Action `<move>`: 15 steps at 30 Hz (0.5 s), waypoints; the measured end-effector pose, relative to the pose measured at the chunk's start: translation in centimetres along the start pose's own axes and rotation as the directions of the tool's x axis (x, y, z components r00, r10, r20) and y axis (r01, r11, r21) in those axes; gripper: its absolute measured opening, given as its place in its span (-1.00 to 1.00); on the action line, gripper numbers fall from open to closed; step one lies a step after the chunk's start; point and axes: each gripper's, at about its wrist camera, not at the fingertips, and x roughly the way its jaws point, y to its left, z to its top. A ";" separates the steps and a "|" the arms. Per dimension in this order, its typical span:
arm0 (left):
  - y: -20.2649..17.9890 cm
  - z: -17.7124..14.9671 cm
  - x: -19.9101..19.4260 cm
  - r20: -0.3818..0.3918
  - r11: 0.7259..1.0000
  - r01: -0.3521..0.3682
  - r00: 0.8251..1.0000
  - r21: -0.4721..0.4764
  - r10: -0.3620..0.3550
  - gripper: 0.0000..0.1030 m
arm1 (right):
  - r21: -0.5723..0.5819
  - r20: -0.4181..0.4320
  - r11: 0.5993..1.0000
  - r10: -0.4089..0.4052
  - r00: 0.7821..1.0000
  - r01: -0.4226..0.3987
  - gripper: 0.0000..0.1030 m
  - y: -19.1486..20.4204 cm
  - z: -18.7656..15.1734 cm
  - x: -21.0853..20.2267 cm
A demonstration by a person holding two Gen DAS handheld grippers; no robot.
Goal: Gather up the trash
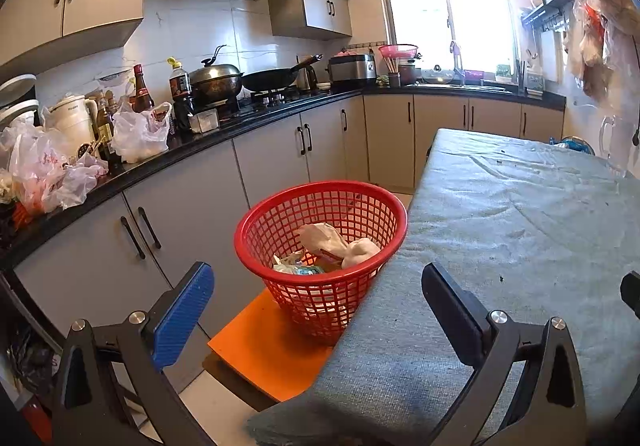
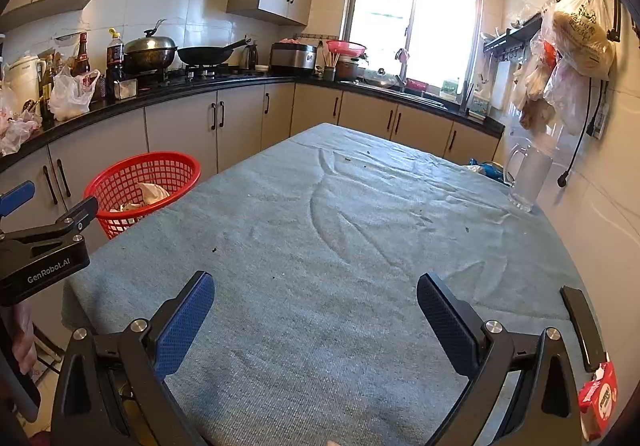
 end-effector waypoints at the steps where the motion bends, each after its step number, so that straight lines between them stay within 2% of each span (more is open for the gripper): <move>1: -0.1 0.0 0.1 0.001 1.000 -0.001 1.000 0.004 0.001 1.00 | 0.000 -0.002 1.000 0.000 1.000 0.000 0.99 0.0 0.0 0.1; 15: -0.2 -0.3 0.8 -0.011 1.000 0.008 1.000 0.011 -0.008 1.00 | -0.003 -0.026 1.000 -0.001 1.000 0.001 0.99 0.3 -0.1 1.2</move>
